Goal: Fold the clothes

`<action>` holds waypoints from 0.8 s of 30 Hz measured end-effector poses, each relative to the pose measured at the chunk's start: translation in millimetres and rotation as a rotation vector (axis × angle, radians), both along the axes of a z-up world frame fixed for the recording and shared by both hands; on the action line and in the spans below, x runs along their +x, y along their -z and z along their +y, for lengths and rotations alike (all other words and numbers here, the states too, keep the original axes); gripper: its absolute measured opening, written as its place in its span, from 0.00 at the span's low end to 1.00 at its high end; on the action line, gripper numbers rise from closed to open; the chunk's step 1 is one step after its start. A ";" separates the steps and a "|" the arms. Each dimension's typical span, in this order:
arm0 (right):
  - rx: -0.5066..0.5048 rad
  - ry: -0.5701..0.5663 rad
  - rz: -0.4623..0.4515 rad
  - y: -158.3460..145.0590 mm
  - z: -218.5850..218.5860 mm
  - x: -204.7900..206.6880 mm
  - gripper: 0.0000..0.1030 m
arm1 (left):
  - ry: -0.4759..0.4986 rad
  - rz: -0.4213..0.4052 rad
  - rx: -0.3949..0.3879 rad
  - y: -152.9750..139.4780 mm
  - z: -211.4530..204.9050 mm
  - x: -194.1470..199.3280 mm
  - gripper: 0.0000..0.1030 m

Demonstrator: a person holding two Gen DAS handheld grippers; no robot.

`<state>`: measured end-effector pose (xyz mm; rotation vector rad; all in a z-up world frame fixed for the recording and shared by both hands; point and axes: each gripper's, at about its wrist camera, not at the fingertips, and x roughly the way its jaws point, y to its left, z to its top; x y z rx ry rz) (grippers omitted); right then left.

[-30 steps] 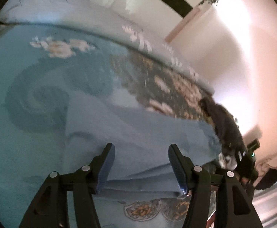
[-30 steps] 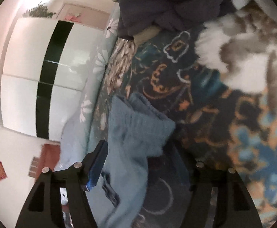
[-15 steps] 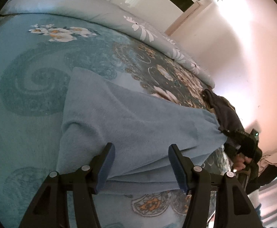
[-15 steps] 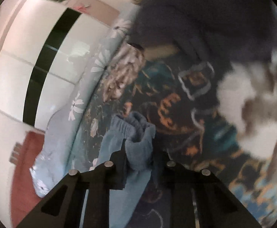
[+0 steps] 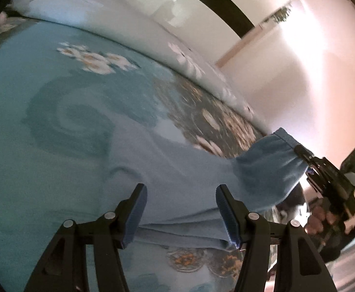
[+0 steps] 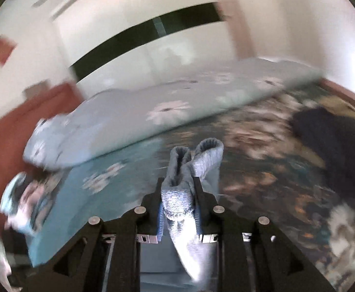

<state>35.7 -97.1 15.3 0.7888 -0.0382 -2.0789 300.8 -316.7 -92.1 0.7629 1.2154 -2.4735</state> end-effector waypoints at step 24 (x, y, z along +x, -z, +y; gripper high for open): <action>0.204 -0.486 -0.085 99.5 -149.2 152.0 0.42 | -0.168 -0.007 0.118 28.6 -41.3 61.6 0.62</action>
